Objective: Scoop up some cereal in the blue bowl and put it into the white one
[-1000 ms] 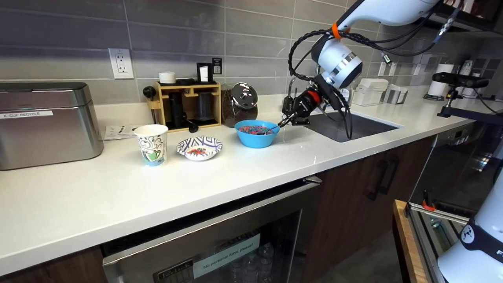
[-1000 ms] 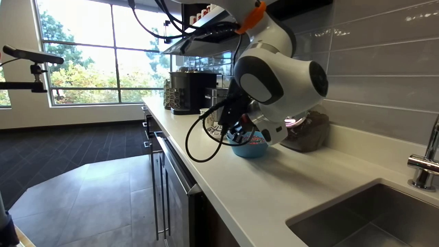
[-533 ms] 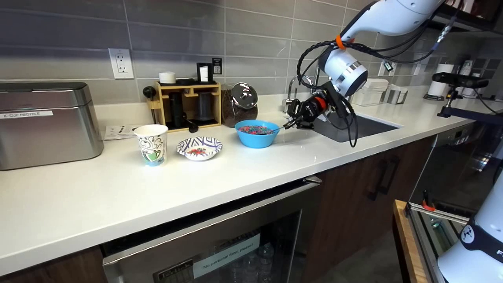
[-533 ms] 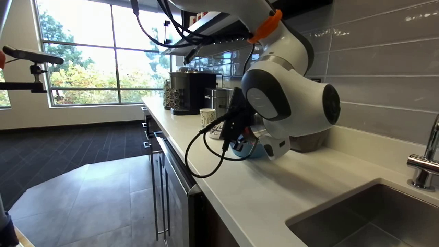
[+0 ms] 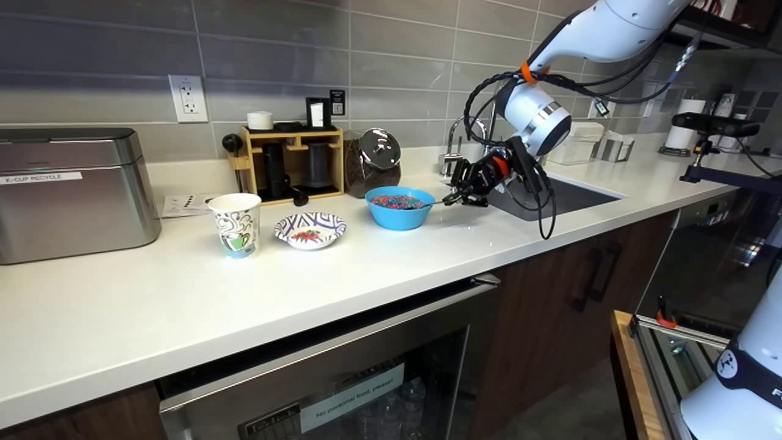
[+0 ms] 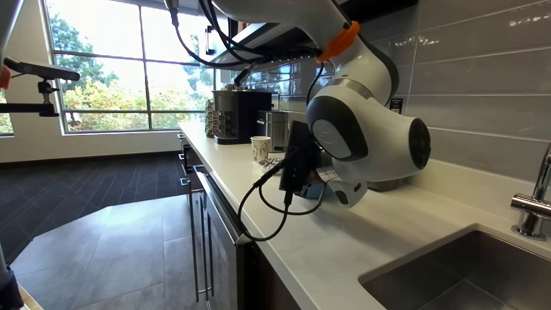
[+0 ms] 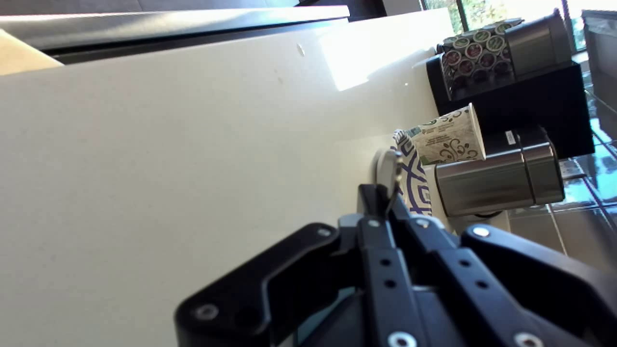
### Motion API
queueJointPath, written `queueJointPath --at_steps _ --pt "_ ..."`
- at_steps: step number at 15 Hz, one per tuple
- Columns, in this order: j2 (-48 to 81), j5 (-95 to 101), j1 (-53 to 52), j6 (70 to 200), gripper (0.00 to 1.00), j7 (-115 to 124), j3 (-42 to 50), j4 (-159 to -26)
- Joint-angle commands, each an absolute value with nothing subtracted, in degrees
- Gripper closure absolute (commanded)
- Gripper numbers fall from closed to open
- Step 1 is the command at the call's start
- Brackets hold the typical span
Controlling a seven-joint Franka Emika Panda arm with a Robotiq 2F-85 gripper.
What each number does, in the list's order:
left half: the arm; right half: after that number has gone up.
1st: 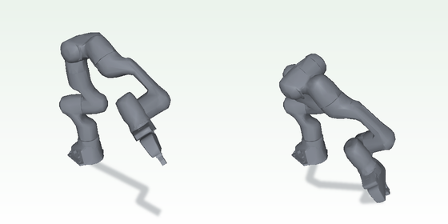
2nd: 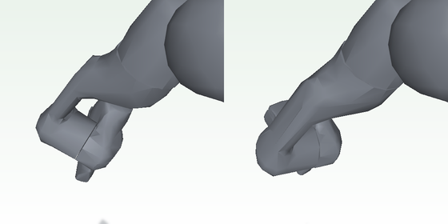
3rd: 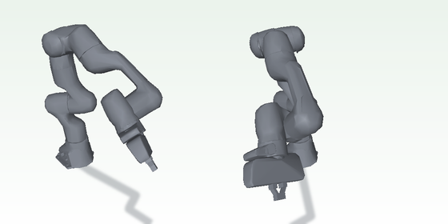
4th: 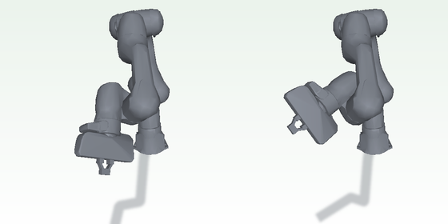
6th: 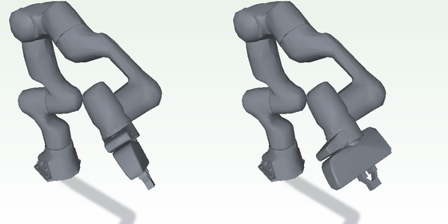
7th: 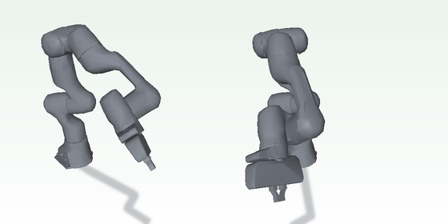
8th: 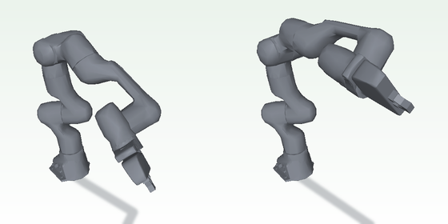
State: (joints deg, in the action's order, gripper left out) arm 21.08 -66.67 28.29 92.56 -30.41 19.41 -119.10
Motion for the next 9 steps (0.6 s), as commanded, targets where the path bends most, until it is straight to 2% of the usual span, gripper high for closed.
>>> queueJointPath --at_steps 1,9 --pt "23.17 -66.67 28.66 91.4 0.99 -34.44 19.9 -118.51" --pt "23.05 -66.71 28.85 91.17 0.99 -39.95 20.0 -118.82"
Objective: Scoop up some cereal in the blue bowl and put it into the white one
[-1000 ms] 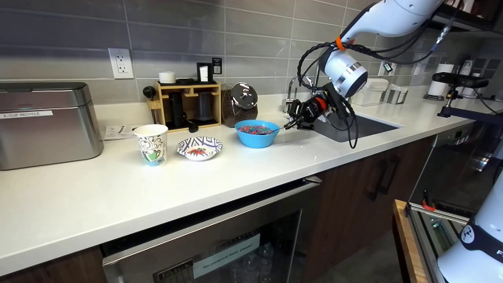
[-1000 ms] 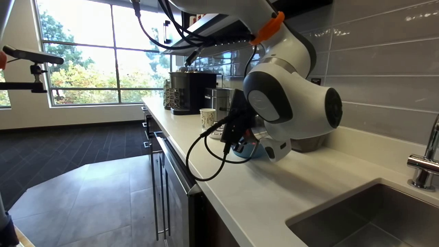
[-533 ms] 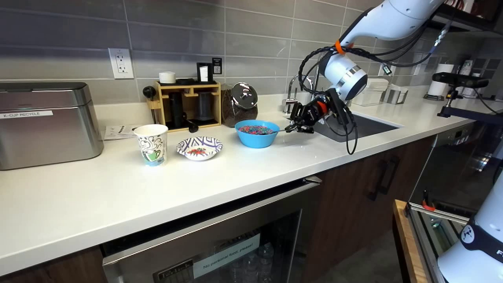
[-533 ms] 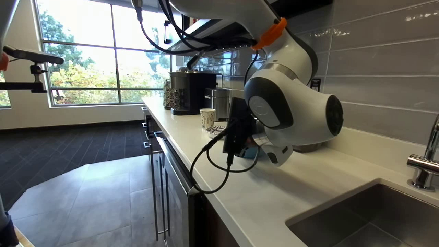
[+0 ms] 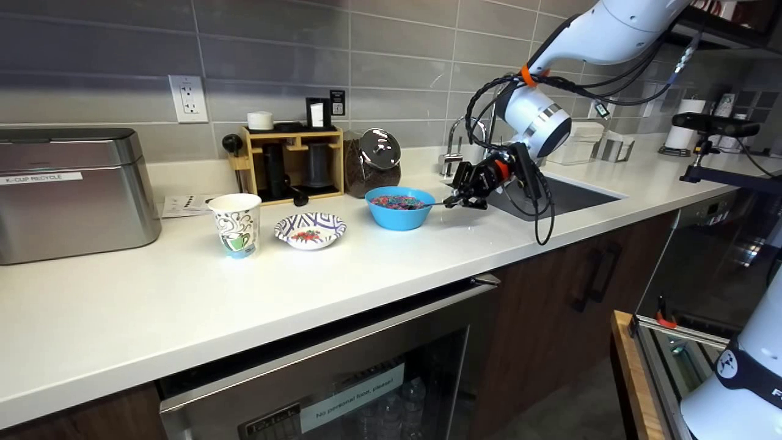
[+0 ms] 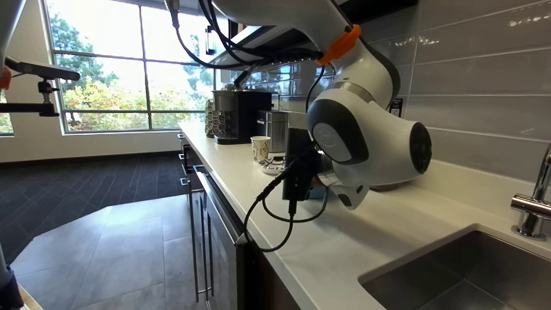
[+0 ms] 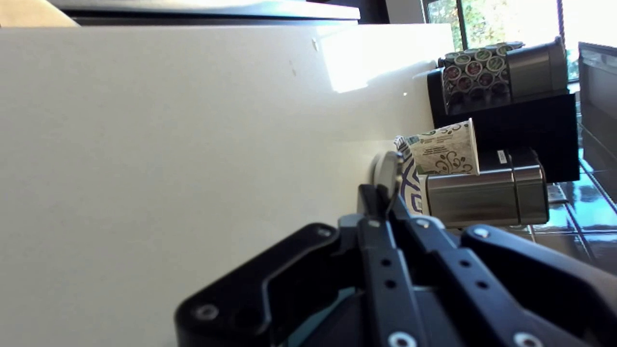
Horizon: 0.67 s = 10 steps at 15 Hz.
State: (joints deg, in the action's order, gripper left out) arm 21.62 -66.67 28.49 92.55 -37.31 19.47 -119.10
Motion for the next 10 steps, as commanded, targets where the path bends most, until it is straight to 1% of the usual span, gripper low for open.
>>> queueJointPath --at_steps 1,10 --pt "23.04 -66.76 28.88 91.12 0.99 -40.38 20.03 -118.81" --pt "23.11 -67.12 29.16 91.06 0.99 -45.13 20.08 -118.83"
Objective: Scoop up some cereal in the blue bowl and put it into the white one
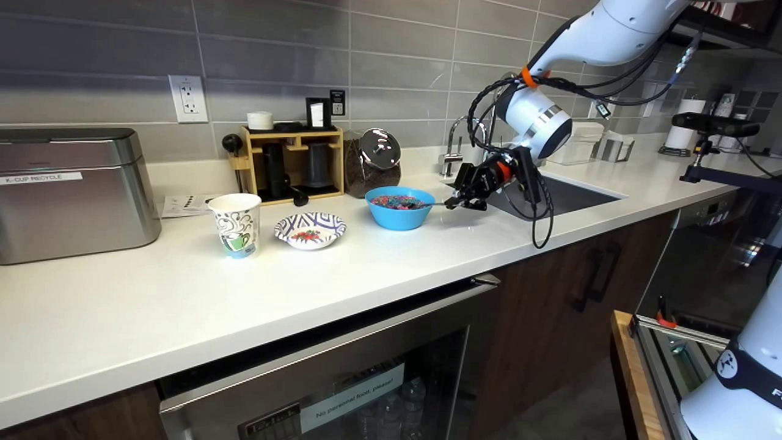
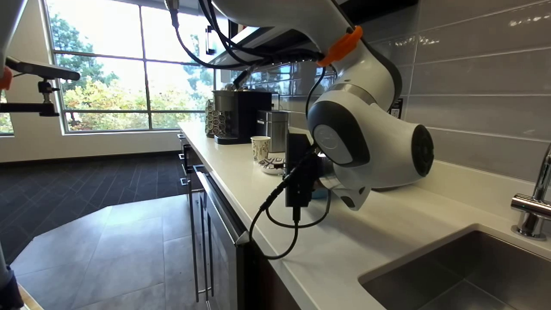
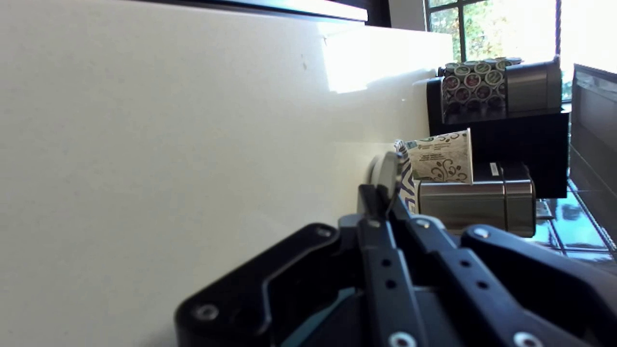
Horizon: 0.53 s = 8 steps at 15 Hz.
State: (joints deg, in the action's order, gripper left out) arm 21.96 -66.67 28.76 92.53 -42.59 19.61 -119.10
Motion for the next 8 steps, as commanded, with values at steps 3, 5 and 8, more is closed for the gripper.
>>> queueJointPath --at_steps 3,5,8 --pt "22.97 -67.49 29.25 91.04 0.99 -46.5 20.03 -118.89" --pt "22.63 -68.08 29.51 90.56 0.99 -47.38 19.93 -119.08" --pt "22.26 -68.66 29.8 89.17 0.99 -48.08 19.86 -119.13"
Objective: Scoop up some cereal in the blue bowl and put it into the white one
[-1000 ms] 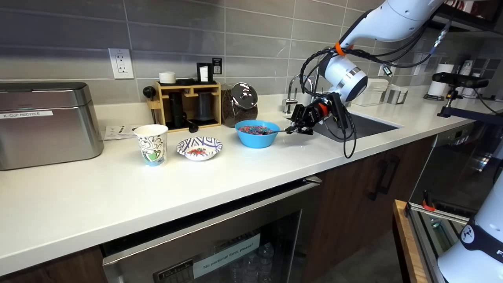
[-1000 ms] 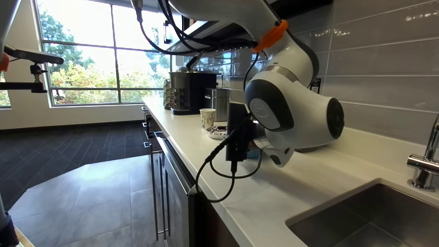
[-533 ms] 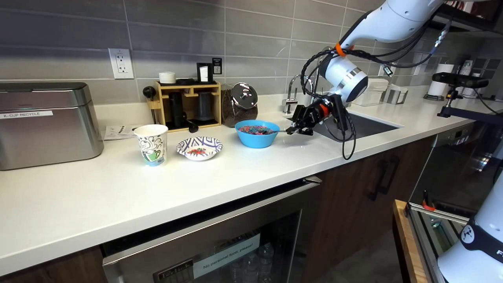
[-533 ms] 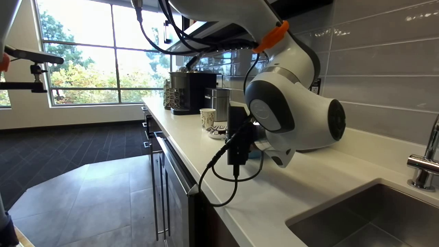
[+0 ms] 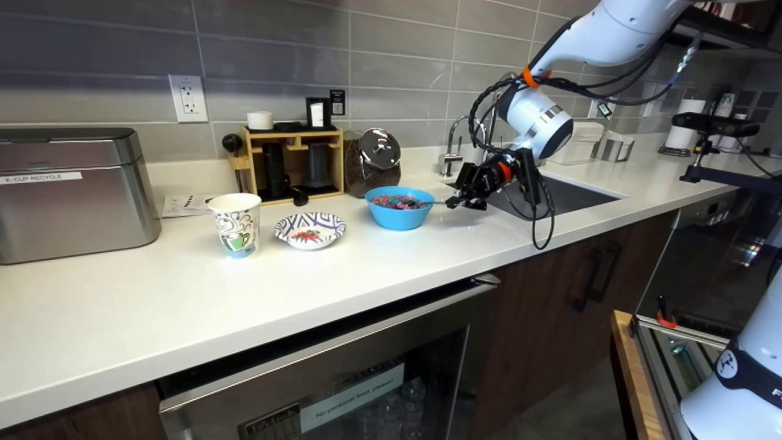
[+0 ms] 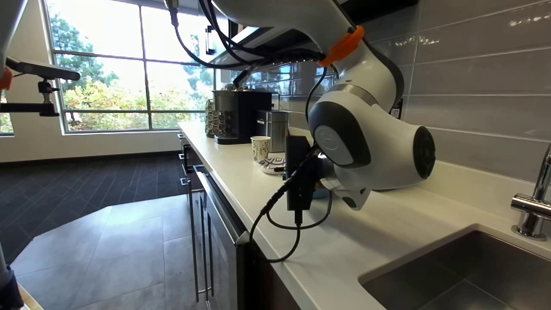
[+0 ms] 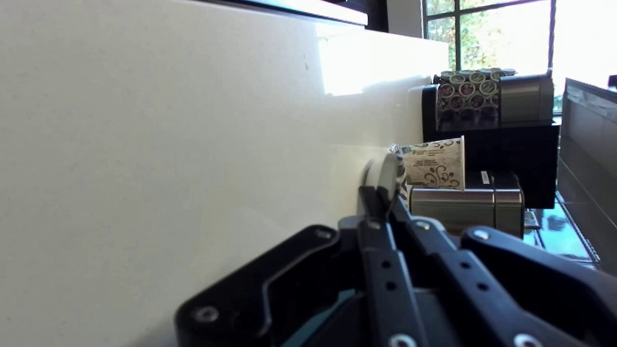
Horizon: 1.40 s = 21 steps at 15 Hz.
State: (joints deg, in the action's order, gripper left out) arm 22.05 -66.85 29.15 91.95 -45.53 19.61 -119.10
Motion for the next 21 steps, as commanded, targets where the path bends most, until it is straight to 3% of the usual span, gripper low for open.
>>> queueJointPath --at_steps 1,21 --pt "22.14 -68.95 29.85 88.77 0.99 -48.28 19.88 -119.16" --pt "17.36 -72.06 27.19 76.96 0.99 -41.55 19.91 -118.82"
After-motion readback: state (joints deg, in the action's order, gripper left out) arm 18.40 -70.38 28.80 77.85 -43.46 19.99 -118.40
